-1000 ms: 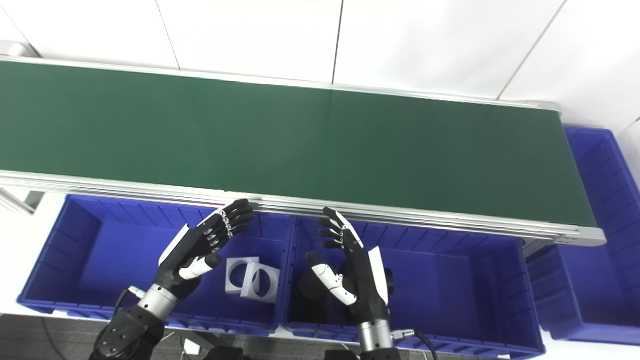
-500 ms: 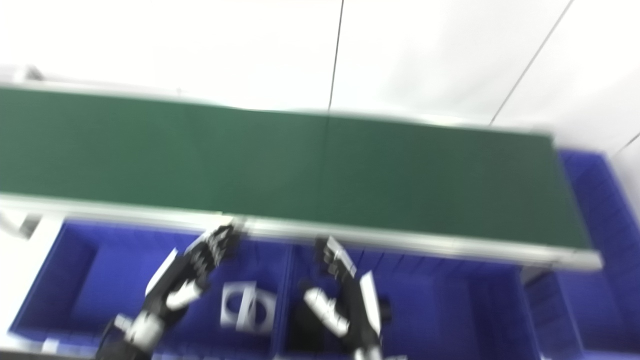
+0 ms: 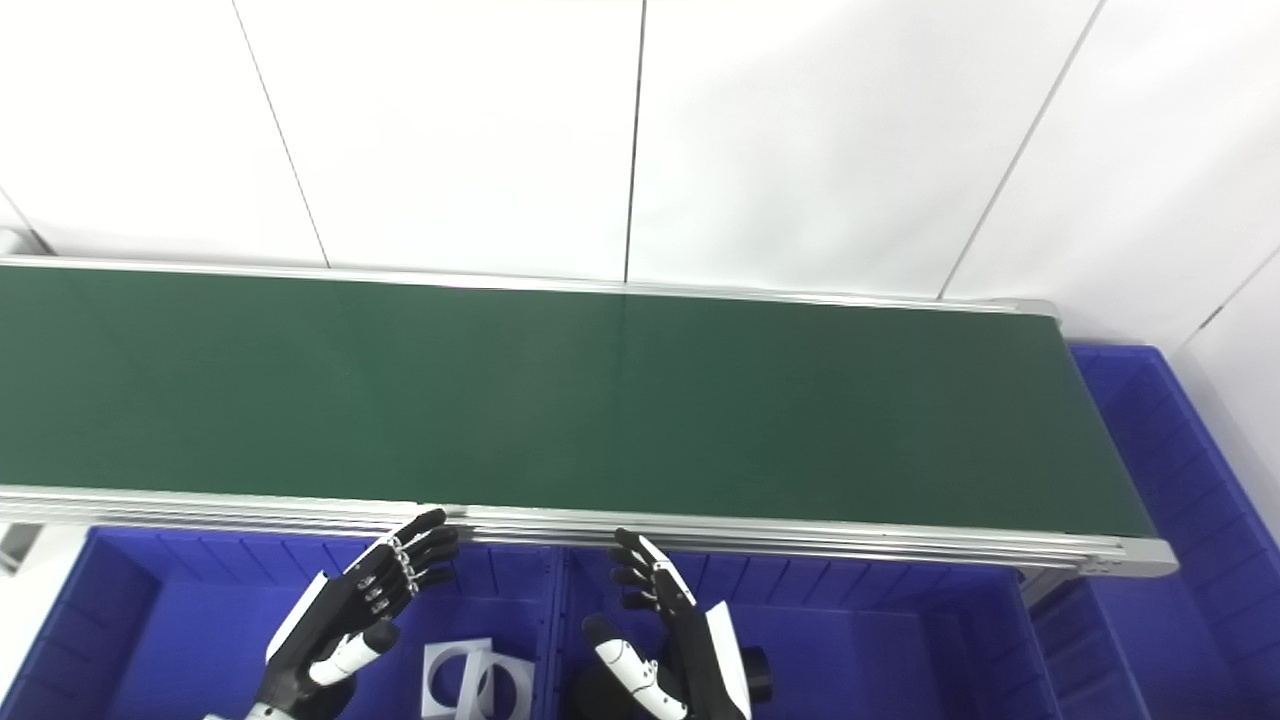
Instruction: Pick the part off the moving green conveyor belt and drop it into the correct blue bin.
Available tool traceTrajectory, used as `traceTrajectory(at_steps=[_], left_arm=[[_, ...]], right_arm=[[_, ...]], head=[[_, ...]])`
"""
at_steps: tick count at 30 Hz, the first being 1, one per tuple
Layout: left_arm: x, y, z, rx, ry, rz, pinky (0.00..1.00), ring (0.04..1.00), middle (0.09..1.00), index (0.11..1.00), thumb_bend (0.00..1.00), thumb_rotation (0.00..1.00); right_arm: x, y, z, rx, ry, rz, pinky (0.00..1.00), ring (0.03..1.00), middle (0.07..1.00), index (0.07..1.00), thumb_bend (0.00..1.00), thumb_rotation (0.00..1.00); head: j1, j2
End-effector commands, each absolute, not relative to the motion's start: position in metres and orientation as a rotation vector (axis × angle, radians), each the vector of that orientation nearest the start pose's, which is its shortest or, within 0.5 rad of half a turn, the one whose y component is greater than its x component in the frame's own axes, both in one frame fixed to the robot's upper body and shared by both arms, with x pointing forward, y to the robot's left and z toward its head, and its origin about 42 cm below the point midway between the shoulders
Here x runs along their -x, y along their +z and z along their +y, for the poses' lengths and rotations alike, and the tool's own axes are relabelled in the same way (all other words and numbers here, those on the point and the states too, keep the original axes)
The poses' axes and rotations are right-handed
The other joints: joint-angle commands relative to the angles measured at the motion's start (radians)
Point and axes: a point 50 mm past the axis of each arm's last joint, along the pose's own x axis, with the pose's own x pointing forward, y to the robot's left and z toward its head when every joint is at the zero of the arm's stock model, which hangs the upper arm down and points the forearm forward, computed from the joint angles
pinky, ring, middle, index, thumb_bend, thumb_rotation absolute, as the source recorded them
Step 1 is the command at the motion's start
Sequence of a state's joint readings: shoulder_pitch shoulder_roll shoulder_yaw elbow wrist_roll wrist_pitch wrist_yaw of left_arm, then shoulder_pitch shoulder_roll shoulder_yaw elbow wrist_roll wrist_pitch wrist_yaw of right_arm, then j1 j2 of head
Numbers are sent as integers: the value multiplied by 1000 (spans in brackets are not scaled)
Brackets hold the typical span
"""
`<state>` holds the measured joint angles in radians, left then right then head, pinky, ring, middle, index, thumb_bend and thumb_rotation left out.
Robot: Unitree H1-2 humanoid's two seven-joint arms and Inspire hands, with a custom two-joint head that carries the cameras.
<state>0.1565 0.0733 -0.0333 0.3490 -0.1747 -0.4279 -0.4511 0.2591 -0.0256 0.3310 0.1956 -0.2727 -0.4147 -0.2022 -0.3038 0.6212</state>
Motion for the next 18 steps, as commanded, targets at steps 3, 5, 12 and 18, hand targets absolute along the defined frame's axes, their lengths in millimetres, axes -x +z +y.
traceTrajectory(at_steps=[3, 5, 12, 18], left_arm=[[-202, 12, 218, 82, -383, -39, 821, 854, 854, 870, 1000, 612], [-202, 14, 217, 77, -386, -46, 822, 853, 855, 869, 1000, 611], [-205, 25, 210, 75, -397, -78, 812, 840, 849, 865, 1000, 613], [-205, 29, 203, 73, -409, -83, 793, 818, 831, 851, 1000, 560]], right_arm=[[-168, 31, -146, 174, 169, -116, 689, 763, 813, 867, 595, 748], [-168, 33, -147, 176, 168, -121, 688, 760, 811, 866, 593, 745], [-173, 44, -153, 180, 166, -133, 682, 752, 804, 863, 594, 736], [-173, 50, -159, 162, 152, -146, 662, 738, 790, 844, 578, 685]], head=[[9, 19], [8, 40], [23, 118], [45, 136]])
